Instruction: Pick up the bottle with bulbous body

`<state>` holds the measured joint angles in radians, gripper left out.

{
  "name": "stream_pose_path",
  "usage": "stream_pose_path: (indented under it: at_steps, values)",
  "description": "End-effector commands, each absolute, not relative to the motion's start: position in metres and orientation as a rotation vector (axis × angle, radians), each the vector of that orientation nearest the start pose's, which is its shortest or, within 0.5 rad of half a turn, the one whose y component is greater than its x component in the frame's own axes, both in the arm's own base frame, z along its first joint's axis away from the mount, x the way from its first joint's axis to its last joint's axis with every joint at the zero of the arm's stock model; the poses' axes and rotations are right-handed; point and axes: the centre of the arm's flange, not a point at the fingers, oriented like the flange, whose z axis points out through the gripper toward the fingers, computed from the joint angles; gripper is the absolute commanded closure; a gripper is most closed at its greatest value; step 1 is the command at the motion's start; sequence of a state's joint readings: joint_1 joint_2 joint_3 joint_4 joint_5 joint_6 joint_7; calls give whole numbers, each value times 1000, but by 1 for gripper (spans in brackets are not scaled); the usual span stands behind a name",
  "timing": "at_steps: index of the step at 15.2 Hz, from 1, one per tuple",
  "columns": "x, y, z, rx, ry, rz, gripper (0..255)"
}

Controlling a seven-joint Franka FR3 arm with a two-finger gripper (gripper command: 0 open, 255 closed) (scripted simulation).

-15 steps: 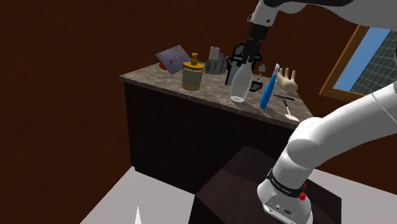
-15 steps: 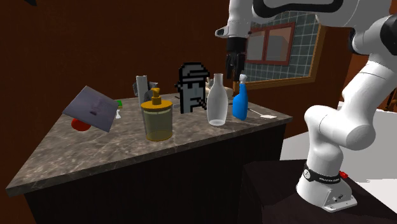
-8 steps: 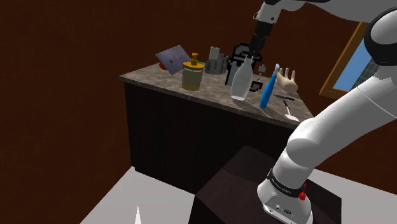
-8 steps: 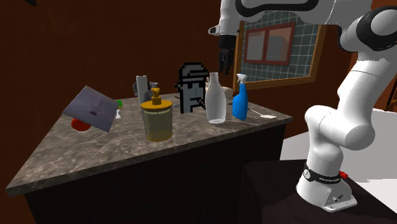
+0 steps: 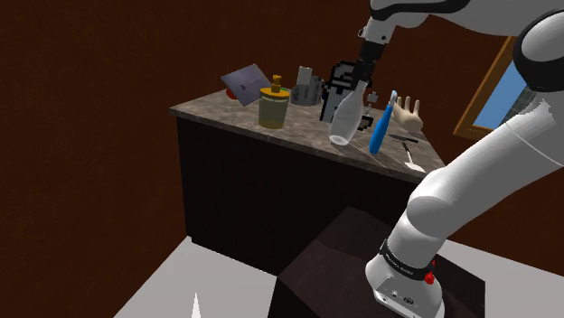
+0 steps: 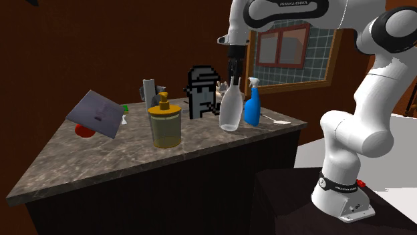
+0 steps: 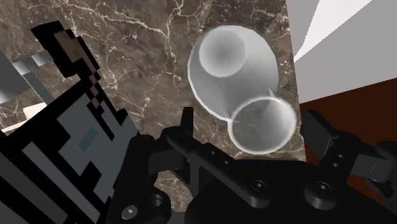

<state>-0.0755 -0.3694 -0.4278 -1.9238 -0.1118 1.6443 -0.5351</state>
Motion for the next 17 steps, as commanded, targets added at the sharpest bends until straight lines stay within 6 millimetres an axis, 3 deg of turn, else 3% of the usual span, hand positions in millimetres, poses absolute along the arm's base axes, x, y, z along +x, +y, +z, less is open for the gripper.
stream_pose_path:
  at_steps: [1, 2, 3, 12, 17]
  values:
    - [376, -258, 622, -3134, -91, -112, 0]
    - [376, -258, 622, -3134, -91, -112, 0]
    - [376, -258, 622, -3134, -91, -112, 255]
    - [376, -258, 622, -3134, -91, -112, 255]
    - [376, -258, 648, -3134, -91, -112, 255]
